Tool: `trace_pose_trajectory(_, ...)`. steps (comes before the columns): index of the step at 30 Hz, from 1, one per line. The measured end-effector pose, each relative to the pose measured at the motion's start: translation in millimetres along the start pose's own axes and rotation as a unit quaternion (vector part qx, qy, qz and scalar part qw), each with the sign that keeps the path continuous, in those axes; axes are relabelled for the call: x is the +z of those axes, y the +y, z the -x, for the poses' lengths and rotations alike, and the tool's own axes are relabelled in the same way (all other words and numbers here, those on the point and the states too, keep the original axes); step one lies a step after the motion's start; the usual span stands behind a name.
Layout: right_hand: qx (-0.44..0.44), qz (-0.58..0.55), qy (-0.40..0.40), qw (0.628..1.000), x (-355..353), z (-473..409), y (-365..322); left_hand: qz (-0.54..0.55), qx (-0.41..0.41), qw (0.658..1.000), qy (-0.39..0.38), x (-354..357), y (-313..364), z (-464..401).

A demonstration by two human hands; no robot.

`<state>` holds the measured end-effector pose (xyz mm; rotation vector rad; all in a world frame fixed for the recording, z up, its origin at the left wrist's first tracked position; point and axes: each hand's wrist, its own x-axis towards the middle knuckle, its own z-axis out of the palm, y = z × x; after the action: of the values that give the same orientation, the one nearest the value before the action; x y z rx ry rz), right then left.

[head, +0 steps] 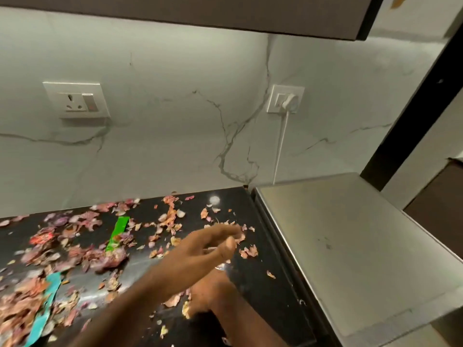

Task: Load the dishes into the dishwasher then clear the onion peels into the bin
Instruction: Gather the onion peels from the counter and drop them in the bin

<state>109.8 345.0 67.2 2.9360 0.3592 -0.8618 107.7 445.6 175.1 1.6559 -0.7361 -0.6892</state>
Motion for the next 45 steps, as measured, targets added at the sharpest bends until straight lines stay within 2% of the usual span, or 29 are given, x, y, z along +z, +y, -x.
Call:
trace_pose_trajectory(2, -0.002, -0.033, 0.003, 0.999, 0.5, 1.1, -1.0, -0.178, -0.065, 0.972, 0.138, -17.3, -49.4, 1.5)
trace_pose_trajectory(4, 0.002, -0.040, -0.002, 0.999, 2.4, 2.9, -2.3, -0.300, -0.145, 0.917, 0.218, -35.4, -103.5, 8.4)
trace_pose_trajectory(7, -0.012, -0.035, -0.001, 0.999, 1.2, 3.1, -4.2, -0.396, -0.225, 0.850, 0.265, -52.7, -168.9, 20.3)
trace_pose_trajectory(9, -0.018, -0.032, 0.012, 0.999, 2.6, 1.2, -4.6, -0.419, -0.284, 0.823, 0.258, -58.8, -199.1, 33.8)
trace_pose_trajectory(11, -0.014, -0.031, 0.019, 0.999, 5.0, 1.1, -4.5, -0.427, -0.303, 0.816, 0.246, -53.9, -222.6, 50.0)
trace_pose_trajectory(15, -0.003, -0.057, 0.063, 0.996, 6.9, 2.1, -0.5, -0.438, -0.274, 0.811, 0.275, -57.1, -242.7, 62.9)
trace_pose_trajectory(20, 0.056, -0.159, 0.120, 0.978, 14.0, 1.2, 12.6, -0.440, -0.260, 0.810, 0.289, -56.1, -246.7, 62.9)
trace_pose_trajectory(24, 0.088, -0.290, 0.247, 0.920, 19.8, 1.4, 31.5, -0.441, -0.264, 0.805, 0.296, -56.5, -244.7, 61.2)
trace_pose_trajectory(28, 0.137, -0.329, 0.376, 0.856, 37.5, -5.0, 61.7, -0.429, -0.266, 0.810, 0.300, -56.9, -248.3, 59.8)
trace_pose_trajectory(30, 0.184, -0.314, 0.375, 0.853, 51.4, -11.6, 78.1, -0.427, -0.269, 0.810, 0.297, -57.5, -248.6, 58.6)
trace_pose_trajectory(33, 0.223, -0.326, 0.282, 0.874, 75.1, -20.9, 93.3, -0.434, -0.266, 0.808, 0.298, -58.6, -248.2, 56.8)
trace_pose_trajectory(36, 0.187, -0.314, 0.239, 0.900, 91.9, -25.6, 82.7, -0.433, -0.256, 0.811, 0.298, -58.0, -249.5, 56.4)
trace_pose_trajectory(40, 0.042, -0.327, 0.230, 0.915, 92.6, -25.4, 46.2, -0.423, -0.246, 0.818, 0.303, -54.4, -250.5, 56.2)
trace_pose_trajectory(43, -0.067, -0.394, 0.244, 0.884, 82.5, -23.2, 32.0, -0.427, -0.243, 0.818, 0.298, -52.9, -250.4, 61.6)
trace_pose_trajectory(45, -0.076, -0.427, 0.283, 0.855, 73.8, -21.4, 34.8, -0.428, -0.238, 0.819, 0.300, -53.2, -249.8, 63.0)
